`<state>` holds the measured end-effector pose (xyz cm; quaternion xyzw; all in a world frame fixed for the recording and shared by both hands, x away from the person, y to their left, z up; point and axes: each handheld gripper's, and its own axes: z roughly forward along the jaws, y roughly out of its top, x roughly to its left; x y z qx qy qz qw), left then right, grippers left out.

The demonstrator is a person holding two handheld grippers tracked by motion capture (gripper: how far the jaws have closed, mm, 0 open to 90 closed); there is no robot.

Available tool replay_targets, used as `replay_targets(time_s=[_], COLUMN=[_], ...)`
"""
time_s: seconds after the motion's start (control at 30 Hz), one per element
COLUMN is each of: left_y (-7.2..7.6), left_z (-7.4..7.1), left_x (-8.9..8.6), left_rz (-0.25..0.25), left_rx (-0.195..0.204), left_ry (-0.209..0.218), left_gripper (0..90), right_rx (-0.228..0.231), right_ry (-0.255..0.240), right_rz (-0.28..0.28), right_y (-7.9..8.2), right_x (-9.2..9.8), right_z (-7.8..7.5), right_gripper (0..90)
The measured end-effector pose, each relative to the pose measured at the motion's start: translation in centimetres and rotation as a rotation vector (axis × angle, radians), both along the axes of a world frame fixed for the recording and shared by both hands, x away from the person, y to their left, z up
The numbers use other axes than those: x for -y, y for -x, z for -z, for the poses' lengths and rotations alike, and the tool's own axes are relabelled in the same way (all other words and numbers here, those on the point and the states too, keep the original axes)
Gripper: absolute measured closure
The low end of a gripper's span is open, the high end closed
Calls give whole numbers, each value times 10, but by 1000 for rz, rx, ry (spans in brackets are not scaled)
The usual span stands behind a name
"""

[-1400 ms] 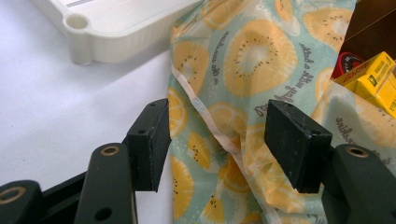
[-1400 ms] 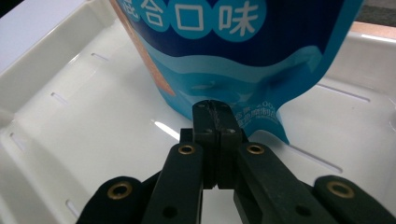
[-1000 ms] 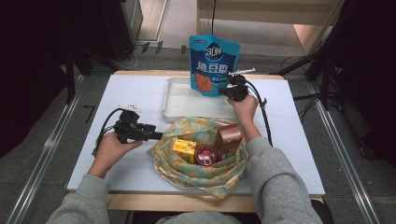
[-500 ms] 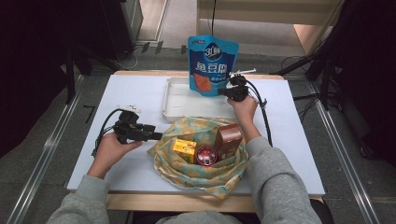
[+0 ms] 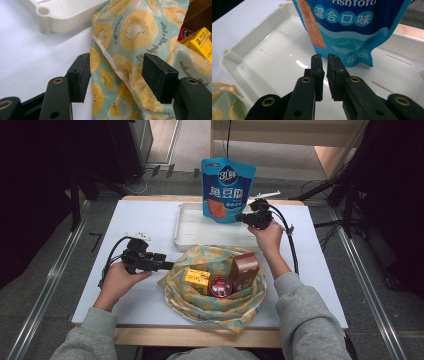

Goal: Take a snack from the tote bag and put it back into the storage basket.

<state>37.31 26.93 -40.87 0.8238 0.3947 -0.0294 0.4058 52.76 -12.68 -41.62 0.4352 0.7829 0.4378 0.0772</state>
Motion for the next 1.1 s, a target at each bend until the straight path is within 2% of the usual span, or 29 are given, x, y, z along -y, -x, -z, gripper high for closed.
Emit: replay_targets(time_s=[0.17, 0.3, 0.37, 0.57, 0.73, 0.93, 1.03, 1.1], left_y=[0, 0, 0, 0, 0, -1, -2, -2], left_z=[-1, 0, 0, 0, 0, 0, 0, 0], left_x=[0, 0, 0, 2, 2, 1, 1, 1], left_rz=[-1, 3, 2, 2, 3, 5, 7, 9], left_rx=[1, 3, 3, 5, 5, 6, 3, 2], left_ry=[0, -3, -1, -3, 2, 0, -3, -5], left_gripper=[402, 402, 401, 398, 396, 395, 394, 392], right_rx=[-3, -30, -23, -3, -22, -31, -32, -41], right_ry=[-2, -9, -23, -24, -32, 4, -2, 5], right_rz=[-7, -32, -44, -71, -100, -126, -134, -149], right_y=[11, 17, 24, 37, 44, 52, 57, 59], right_x=[7, 13, 15, 18, 20, 23, 25, 25], right_z=[-5, -6, -7, -13, -14, -15, -17, -18], right_gripper=[827, 805, 805, 791, 755, 704, 676, 619])
